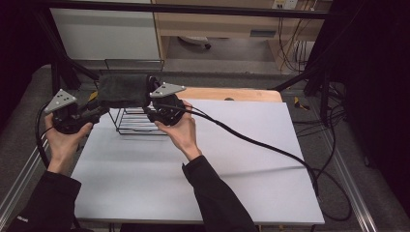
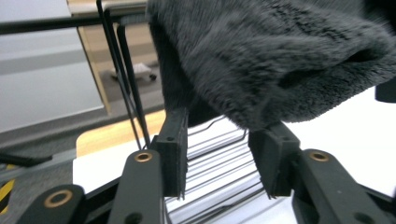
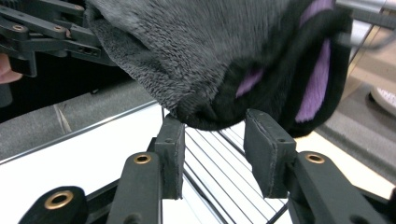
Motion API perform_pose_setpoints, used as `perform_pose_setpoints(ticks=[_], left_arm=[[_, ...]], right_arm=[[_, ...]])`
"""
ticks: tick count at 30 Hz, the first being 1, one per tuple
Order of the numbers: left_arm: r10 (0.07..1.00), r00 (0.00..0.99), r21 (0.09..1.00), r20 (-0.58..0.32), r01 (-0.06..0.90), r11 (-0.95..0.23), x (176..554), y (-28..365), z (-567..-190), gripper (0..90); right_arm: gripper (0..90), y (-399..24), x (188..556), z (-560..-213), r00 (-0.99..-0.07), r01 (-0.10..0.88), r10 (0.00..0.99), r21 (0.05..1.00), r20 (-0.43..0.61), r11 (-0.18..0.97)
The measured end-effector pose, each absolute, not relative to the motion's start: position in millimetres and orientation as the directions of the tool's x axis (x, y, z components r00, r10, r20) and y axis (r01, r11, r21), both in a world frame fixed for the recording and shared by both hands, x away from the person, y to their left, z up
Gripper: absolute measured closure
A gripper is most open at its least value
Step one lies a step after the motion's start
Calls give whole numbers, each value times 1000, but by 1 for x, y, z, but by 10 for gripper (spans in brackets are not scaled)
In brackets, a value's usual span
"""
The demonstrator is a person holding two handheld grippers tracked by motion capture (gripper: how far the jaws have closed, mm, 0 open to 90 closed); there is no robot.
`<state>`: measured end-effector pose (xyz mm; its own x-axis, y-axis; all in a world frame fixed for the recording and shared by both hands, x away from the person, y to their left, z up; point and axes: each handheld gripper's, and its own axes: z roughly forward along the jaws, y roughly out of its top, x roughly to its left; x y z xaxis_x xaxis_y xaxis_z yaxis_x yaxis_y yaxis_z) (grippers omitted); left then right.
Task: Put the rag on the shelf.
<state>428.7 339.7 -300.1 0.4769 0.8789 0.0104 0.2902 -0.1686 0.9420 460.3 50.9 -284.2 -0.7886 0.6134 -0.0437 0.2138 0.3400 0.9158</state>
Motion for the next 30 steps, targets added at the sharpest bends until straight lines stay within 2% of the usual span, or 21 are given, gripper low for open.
perform_pose_setpoints(ticks=[8, 13, 15, 22, 30], left_arm=[[884, 467, 913, -24, 371, -171, 437, 339, -320, 429], [878, 477, 901, -42, 398, -173, 434, 338, -325, 321], [876, 480, 894, -47, 412, -178, 433, 337, -326, 276], [861, 506, 877, -47, 433, -207, 423, 331, -331, 157], [836, 547, 866, -41, 437, -244, 409, 318, -338, 72]], right_arm=[[395, 48, 473, -309, -777, 225, 628, 913, -42, 339], [227, 36, 473, -313, -776, 256, 630, 911, -7, 325], [185, 31, 471, -312, -777, 256, 629, 903, -20, 344], [116, 3, 458, -309, -783, 271, 622, 906, 11, 325], [52, -46, 440, -309, -760, 318, 650, 888, 29, 332]])
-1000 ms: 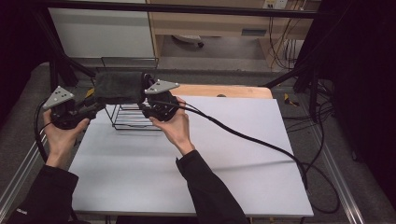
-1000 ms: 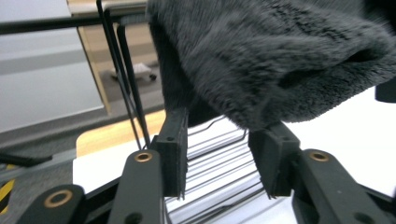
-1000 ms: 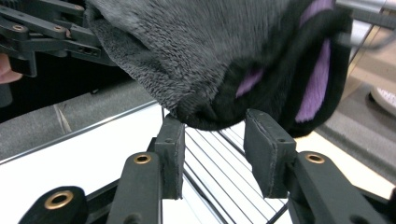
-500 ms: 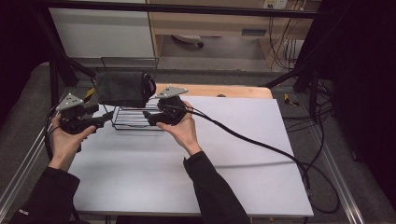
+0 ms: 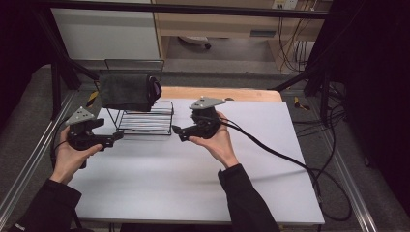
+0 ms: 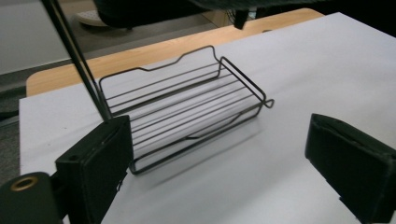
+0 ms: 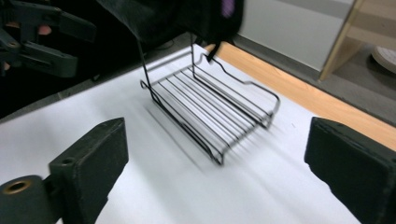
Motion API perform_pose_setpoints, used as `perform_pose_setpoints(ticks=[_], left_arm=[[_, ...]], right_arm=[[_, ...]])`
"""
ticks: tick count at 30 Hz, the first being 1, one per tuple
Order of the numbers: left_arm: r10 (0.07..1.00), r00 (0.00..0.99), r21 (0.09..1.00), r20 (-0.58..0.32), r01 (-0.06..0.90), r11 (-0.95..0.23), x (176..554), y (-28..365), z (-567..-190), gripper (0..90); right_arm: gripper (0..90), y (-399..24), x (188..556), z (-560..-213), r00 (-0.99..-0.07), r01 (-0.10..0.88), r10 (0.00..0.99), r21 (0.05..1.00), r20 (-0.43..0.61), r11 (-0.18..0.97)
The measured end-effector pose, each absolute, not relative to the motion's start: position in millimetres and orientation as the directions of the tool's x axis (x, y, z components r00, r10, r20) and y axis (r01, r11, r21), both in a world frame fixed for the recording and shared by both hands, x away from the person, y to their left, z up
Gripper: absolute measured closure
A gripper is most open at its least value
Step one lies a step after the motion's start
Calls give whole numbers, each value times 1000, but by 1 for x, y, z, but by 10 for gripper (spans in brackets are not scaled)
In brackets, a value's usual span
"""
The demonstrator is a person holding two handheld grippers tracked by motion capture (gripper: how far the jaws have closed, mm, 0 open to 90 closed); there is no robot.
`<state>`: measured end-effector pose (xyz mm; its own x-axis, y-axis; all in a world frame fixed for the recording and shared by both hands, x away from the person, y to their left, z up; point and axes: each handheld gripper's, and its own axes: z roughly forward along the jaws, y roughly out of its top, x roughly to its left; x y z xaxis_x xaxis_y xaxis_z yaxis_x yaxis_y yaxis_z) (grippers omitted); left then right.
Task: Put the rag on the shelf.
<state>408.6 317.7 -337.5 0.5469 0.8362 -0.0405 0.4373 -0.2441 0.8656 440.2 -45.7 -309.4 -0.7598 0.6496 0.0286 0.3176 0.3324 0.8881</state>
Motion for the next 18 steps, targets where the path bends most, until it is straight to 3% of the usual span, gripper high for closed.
perform_pose_setpoints(ticks=[9, 18], left_arm=[[801, 598, 868, -28, 412, -277, 390, 297, -350, 62], [781, 623, 864, -43, 416, -284, 375, 288, -385, 72]], right_arm=[[7, -116, 416, -323, -711, 372, 700, 880, 66, 295], [5, -173, 390, -359, -687, 417, 721, 862, 90, 289]])
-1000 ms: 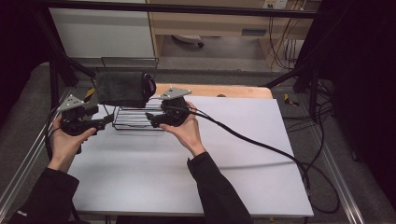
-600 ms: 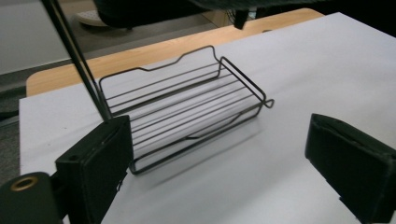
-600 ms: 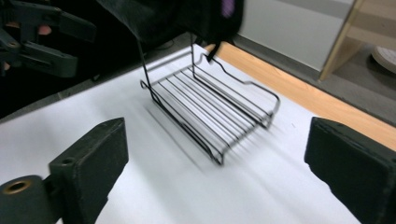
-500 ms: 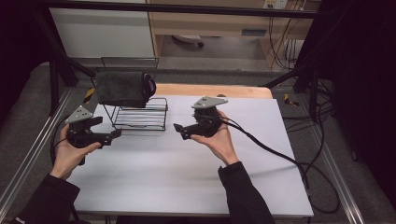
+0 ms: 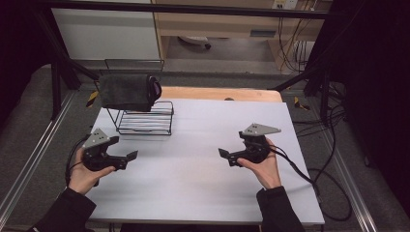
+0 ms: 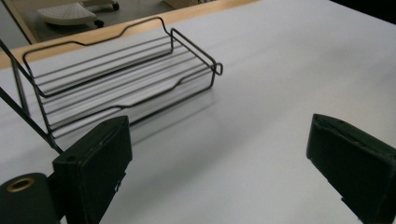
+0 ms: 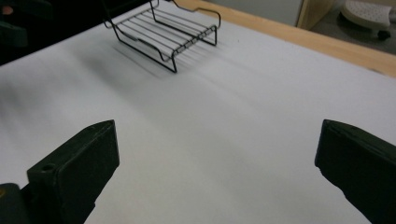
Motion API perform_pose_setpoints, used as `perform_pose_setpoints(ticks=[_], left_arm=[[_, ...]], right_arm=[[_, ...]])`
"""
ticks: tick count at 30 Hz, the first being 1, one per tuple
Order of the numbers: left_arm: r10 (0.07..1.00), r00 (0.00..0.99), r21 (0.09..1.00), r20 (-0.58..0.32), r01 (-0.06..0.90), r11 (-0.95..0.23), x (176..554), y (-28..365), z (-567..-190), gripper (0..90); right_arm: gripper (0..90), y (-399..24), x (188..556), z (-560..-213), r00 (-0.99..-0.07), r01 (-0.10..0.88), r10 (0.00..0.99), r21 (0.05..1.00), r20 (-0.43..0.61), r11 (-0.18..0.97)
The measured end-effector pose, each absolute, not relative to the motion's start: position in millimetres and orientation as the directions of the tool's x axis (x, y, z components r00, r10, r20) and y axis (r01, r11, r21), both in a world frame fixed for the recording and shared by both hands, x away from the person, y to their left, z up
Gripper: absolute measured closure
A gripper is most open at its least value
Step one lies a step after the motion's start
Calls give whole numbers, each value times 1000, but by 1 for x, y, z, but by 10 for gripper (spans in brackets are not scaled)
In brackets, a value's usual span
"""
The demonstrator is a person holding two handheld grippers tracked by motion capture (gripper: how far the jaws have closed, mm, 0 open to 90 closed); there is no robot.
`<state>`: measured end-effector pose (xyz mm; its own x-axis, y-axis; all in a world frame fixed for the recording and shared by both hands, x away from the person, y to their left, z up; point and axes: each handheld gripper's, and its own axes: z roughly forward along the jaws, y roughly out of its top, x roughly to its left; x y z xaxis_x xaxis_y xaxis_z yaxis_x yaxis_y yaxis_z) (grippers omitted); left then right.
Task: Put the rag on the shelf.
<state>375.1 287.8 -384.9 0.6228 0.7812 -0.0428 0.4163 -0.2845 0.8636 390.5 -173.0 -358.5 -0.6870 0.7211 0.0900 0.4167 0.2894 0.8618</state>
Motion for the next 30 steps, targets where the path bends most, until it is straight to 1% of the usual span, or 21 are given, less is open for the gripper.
perform_pose_setpoints(ticks=[6, 10, 16, 24, 30], left_arm=[[774, 631, 845, -60, 445, -297, 369, 289, -408, 88], [769, 637, 832, -55, 455, -318, 367, 290, -418, 94], [765, 643, 817, -41, 462, -344, 366, 290, -432, 99], [761, 648, 804, -31, 469, -366, 361, 292, -443, 100], [752, 659, 790, -24, 473, -389, 361, 291, -447, 98]], right_arm=[[6, -202, 381, -388, -671, 462, 734, 833, 104, 304], [6, -219, 376, -406, -662, 474, 742, 825, 103, 309], [5, -243, 368, -428, -639, 498, 759, 819, 124, 285], [6, -260, 363, -445, -626, 515, 768, 810, 132, 280], [6, -264, 360, -447, -620, 519, 772, 810, 138, 272]])
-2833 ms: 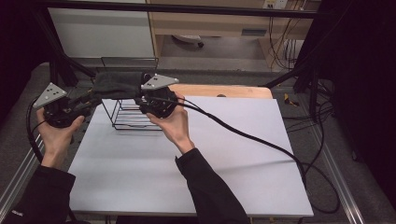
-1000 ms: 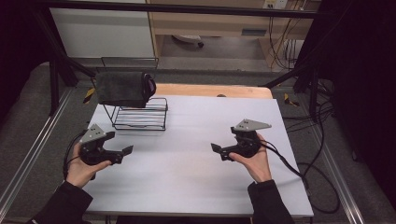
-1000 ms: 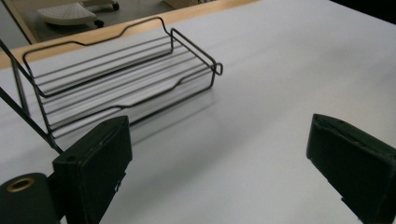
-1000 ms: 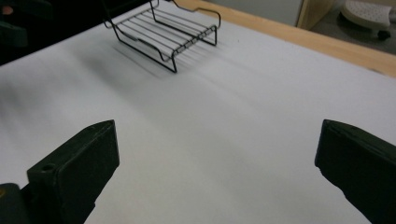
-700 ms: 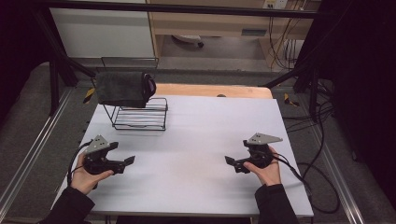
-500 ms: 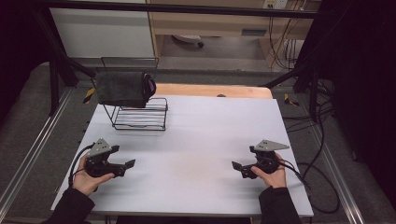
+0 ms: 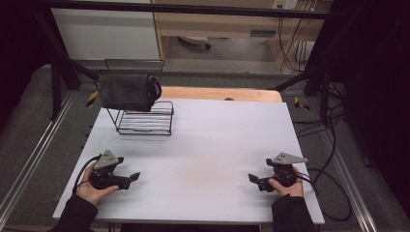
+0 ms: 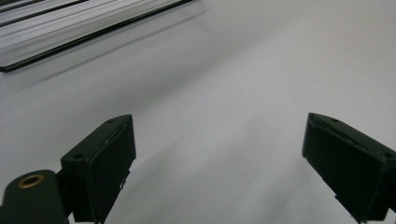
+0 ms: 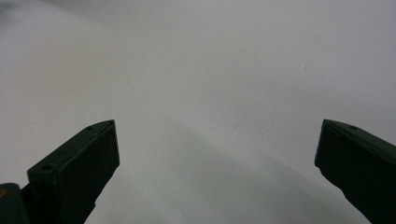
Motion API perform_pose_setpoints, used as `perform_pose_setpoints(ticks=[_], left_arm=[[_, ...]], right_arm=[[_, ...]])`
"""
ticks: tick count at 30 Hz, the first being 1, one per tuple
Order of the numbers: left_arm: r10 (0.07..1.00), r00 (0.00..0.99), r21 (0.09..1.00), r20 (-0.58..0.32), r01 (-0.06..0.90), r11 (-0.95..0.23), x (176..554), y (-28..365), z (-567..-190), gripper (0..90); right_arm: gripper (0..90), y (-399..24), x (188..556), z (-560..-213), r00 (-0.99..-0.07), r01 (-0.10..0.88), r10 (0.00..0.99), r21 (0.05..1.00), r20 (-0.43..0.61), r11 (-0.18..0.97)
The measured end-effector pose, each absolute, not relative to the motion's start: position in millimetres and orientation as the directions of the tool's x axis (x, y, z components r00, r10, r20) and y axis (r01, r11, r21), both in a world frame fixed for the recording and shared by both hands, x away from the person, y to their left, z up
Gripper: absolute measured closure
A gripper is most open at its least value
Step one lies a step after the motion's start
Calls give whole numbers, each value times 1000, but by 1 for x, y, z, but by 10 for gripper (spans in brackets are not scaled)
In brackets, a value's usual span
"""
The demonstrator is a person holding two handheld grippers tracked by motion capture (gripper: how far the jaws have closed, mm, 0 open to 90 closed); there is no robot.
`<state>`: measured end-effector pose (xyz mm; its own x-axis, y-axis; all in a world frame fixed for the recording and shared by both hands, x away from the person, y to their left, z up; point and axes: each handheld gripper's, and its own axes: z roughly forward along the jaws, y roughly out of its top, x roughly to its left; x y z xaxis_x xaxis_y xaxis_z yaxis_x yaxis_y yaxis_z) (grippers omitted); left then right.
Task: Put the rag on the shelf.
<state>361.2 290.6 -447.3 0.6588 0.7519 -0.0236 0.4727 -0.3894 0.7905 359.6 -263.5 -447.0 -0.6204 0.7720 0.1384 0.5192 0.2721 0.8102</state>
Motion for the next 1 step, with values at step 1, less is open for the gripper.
perform_pose_setpoints(ticks=[1], left_arm=[[751, 660, 790, -23, 472, -391, 361, 290, -447, 98]], right_arm=[[6, -263, 359, -447, -621, 519, 771, 811, 141, 270]])
